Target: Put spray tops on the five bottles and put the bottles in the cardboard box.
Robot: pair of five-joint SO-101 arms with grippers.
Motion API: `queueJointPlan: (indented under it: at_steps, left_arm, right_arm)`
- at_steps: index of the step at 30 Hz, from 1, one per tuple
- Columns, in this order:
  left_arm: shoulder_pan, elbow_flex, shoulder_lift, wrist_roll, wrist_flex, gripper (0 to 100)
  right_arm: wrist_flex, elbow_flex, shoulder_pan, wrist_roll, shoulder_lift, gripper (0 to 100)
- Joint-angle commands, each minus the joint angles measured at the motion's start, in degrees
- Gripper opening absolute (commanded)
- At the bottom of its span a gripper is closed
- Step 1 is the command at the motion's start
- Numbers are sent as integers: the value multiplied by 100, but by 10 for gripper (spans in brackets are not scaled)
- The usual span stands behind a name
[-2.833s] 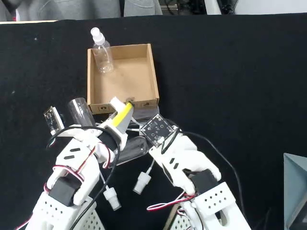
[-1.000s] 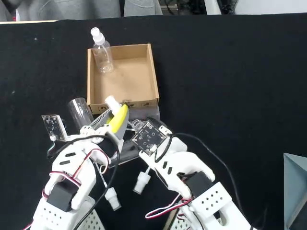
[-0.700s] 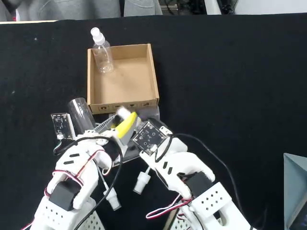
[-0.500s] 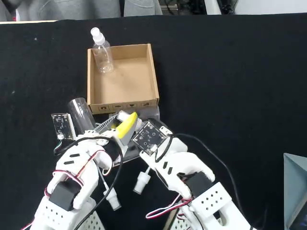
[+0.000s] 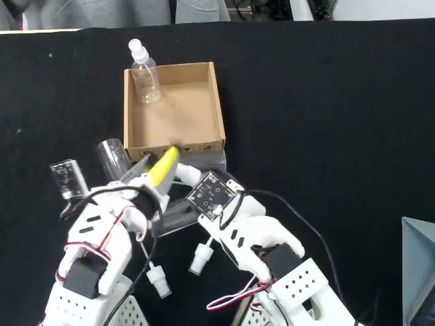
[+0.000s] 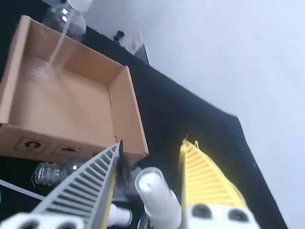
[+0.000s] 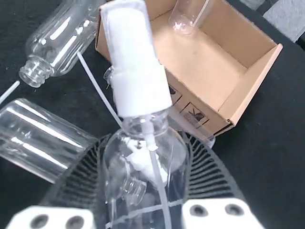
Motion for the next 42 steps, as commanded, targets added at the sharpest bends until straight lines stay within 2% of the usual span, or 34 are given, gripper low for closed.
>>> queueJointPlan:
  at_steps: [1,12,17,24,29,42]
  left_arm:
    - [-338,-435,-62,273,0,183]
    - [-1103,-382,-62,316,-35,183]
    - [-1200,-207,-62,281,-53,183]
    - [-1218,514,-62,229,-835,183]
    - [-936,1077,-62,-308,-1363,179]
    - [84,1200,-26,-334,-1389,159]
  right_arm:
    - [44,-4,141,-9,-180,92]
    - [0,-31,149,-18,-180,92]
    - [0,-136,149,-18,-180,92]
    - [0,-259,132,-404,-180,92]
    - [9,-242,132,-404,-180,92]
    - [44,-180,132,-413,-180,92]
